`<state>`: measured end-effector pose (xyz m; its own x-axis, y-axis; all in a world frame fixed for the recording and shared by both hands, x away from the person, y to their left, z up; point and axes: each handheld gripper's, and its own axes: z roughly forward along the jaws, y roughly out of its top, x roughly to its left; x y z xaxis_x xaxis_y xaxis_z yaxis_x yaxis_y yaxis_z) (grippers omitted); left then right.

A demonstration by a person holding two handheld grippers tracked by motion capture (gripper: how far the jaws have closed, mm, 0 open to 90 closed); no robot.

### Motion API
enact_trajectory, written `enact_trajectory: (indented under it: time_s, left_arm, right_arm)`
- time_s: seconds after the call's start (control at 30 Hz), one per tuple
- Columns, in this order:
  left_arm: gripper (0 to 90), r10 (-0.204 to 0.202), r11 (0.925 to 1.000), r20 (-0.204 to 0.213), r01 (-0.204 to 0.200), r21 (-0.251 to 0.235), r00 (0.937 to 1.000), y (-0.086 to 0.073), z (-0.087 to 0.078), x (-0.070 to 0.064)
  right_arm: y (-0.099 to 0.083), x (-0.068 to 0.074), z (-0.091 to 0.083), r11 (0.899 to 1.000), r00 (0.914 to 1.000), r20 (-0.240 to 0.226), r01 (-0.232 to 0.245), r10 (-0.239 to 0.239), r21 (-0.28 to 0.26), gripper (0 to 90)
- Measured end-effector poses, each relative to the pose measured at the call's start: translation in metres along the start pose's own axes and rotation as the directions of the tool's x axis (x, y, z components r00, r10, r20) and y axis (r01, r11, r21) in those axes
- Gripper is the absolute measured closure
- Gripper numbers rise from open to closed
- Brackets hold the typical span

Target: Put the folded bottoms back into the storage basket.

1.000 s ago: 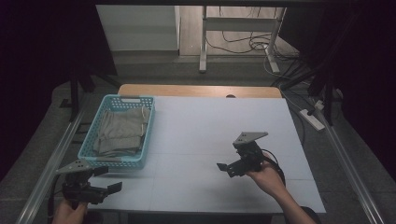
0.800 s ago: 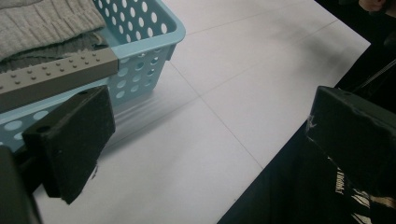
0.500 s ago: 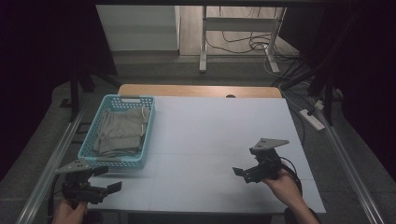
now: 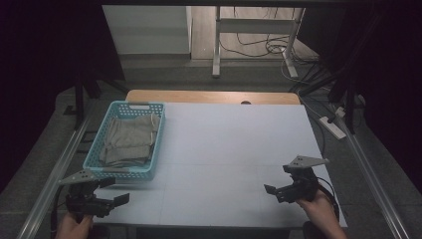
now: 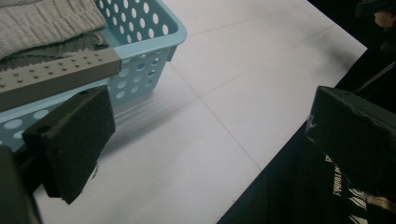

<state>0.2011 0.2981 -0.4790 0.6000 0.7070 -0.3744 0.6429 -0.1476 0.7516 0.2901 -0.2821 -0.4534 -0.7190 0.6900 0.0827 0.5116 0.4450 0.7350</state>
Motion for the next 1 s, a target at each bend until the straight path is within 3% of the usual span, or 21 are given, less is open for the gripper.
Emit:
enact_trajectory:
  time_s: [0.43, 0.6, 1.0]
  left_arm:
    - [1.9, -0.013, 0.9998, 0.014, 0.013, -0.014, 0.9998, -0.001, -0.001, 0.002]
    - [1.9, -0.014, 0.9998, 0.016, 0.014, -0.015, 0.9998, -0.001, -0.001, 0.002]
    - [1.7, -0.014, 0.9998, 0.012, 0.014, -0.014, 0.9998, -0.001, -0.001, 0.002]
  right_arm:
    - [-0.022, -0.010, -0.022, 0.997, 0.9969, 0.017, -0.076, 0.076, -0.023, 0.0]
    - [-0.026, -0.013, -0.030, 0.992, 0.9939, 0.001, -0.110, 0.110, -0.063, 0.0]
    - [-0.033, -0.010, -0.042, 0.992, 0.9928, 0.045, -0.108, 0.111, -0.062, 0.0]
